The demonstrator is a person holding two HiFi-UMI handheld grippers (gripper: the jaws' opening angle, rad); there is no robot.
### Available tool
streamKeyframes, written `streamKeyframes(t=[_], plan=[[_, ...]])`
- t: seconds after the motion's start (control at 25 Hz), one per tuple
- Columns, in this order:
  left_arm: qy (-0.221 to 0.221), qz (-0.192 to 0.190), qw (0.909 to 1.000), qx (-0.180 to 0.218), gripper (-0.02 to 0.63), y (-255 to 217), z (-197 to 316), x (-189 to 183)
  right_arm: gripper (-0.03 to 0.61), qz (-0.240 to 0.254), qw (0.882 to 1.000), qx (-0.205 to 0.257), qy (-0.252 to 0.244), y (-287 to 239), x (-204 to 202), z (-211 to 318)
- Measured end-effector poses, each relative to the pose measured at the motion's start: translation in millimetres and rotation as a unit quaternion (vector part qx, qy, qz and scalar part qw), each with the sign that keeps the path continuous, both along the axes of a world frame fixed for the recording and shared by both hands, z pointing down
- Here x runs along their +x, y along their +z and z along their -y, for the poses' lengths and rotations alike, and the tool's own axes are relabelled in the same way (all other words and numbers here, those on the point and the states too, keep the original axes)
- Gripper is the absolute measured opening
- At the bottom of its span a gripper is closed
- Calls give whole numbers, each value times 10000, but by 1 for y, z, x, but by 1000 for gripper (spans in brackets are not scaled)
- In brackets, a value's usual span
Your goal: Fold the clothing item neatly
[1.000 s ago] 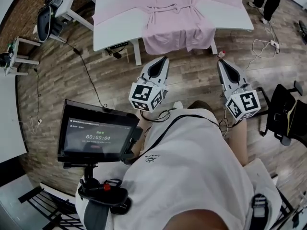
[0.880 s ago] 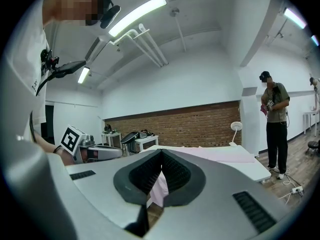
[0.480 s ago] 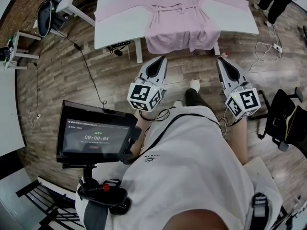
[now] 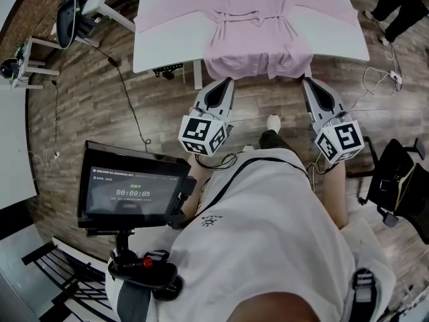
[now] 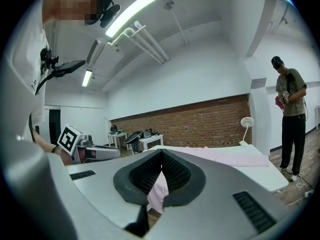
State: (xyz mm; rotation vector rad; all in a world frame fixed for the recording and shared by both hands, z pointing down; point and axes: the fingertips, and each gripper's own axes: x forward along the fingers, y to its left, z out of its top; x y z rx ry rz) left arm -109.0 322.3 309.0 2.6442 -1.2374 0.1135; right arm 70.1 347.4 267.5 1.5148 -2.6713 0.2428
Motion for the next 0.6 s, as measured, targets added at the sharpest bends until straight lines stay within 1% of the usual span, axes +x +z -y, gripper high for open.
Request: streamKeyframes(t=[0.2, 0.44, 0.6], plan=[[-113, -85, 9999, 33, 3, -7, 35, 18, 5, 17, 10000, 7, -98, -3, 21, 37], [-250, -53, 9997, 43, 3, -14, 77, 48, 5, 15, 9994, -28, -337, -4, 46, 86], [-404, -20, 9992, 55, 3, -3, 108, 69, 5, 23, 9983, -44, -573, 10, 63, 124]])
